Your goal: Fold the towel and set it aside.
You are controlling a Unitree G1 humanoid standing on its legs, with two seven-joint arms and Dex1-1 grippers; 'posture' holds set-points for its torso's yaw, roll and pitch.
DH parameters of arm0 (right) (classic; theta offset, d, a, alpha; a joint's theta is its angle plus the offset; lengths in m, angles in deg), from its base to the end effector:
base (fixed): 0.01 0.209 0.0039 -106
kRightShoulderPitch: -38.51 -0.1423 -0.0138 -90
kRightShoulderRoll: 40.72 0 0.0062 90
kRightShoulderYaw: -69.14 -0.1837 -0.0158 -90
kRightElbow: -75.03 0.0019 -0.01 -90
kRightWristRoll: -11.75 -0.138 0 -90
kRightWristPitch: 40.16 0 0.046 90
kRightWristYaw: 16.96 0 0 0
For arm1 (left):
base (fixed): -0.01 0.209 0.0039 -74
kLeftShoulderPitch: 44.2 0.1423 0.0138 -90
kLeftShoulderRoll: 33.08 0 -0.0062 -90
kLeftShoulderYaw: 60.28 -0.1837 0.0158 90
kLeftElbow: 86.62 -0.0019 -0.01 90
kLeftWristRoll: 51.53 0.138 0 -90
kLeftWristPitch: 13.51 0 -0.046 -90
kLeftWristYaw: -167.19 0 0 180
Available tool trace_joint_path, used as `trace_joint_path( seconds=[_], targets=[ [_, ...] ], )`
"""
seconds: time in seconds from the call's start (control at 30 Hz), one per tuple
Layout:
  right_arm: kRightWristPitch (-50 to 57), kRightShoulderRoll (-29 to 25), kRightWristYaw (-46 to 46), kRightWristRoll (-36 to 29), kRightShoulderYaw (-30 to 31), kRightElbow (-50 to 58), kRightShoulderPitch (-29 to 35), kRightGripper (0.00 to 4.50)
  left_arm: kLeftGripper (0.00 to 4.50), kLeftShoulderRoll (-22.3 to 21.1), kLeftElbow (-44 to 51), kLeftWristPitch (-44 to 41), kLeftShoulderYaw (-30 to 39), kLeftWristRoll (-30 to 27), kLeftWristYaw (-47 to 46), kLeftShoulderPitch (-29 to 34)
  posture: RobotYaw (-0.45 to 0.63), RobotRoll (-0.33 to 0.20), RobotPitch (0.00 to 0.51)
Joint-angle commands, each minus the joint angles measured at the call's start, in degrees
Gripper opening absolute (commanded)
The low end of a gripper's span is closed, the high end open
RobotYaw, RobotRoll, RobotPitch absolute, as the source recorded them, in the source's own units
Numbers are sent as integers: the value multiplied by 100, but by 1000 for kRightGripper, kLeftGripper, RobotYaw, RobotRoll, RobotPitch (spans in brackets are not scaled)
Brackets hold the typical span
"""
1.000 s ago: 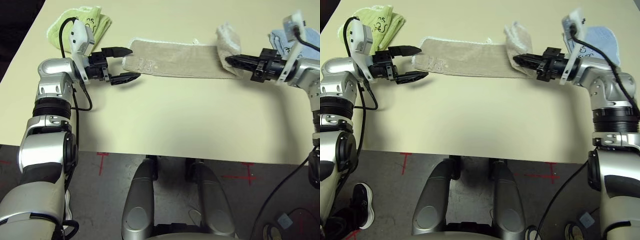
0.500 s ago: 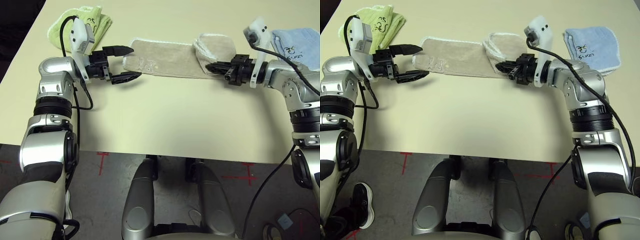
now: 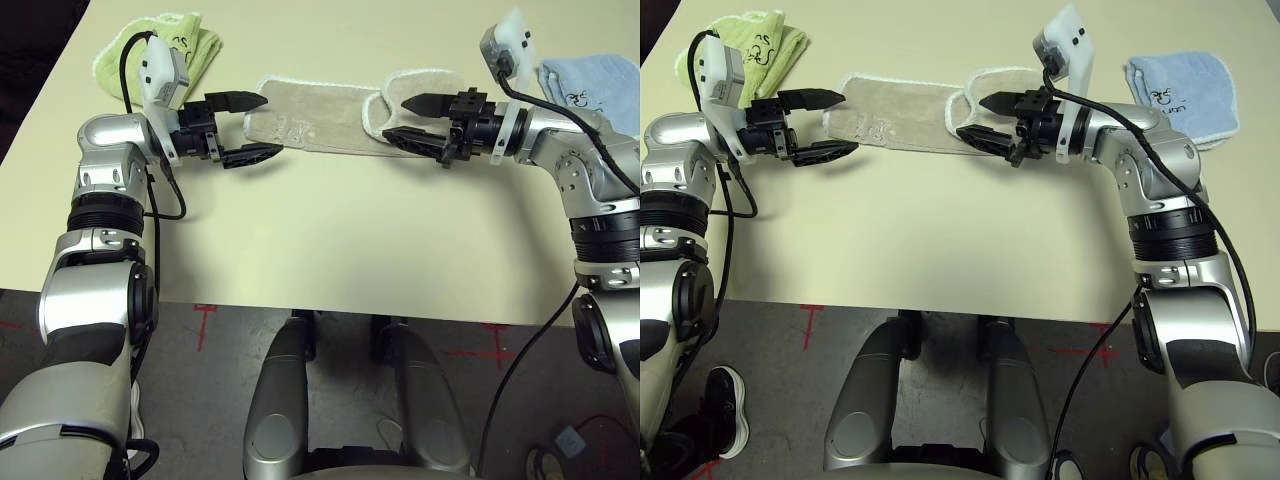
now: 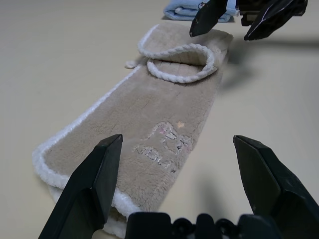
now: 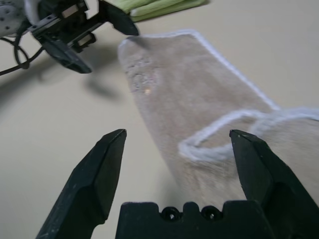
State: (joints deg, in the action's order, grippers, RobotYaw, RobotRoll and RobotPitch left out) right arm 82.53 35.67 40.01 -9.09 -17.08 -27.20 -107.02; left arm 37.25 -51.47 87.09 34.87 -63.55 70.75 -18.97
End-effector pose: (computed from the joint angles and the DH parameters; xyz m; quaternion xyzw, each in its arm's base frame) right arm 0.3232 -0.1823 0.2612 -0.1230 -0.0250 0.5189 0.8455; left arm 0.3458 0.2717 0.2563 0.2175 -0.1018 -0.5406 0.8063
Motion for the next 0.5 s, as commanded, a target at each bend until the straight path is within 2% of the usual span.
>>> trace_joint_path(
  seconds=[0.03, 0.37, 0.5],
  targets=[
    [-234, 99, 114, 195, 224, -196, -18, 4436, 4500, 13, 87, -26, -37, -14, 63, 42, 67, 0, 363],
    [-1043, 40, 845, 249, 155, -1006, 162, 4436, 4500, -75, 179, -73, -29, -15, 71, 115, 75, 0, 364],
    [-2040, 206, 1143, 107, -139, -1377, 317, 4436, 4500, -24, 224, -94, -48, -17, 44, 133, 75, 0, 364]
  ],
)
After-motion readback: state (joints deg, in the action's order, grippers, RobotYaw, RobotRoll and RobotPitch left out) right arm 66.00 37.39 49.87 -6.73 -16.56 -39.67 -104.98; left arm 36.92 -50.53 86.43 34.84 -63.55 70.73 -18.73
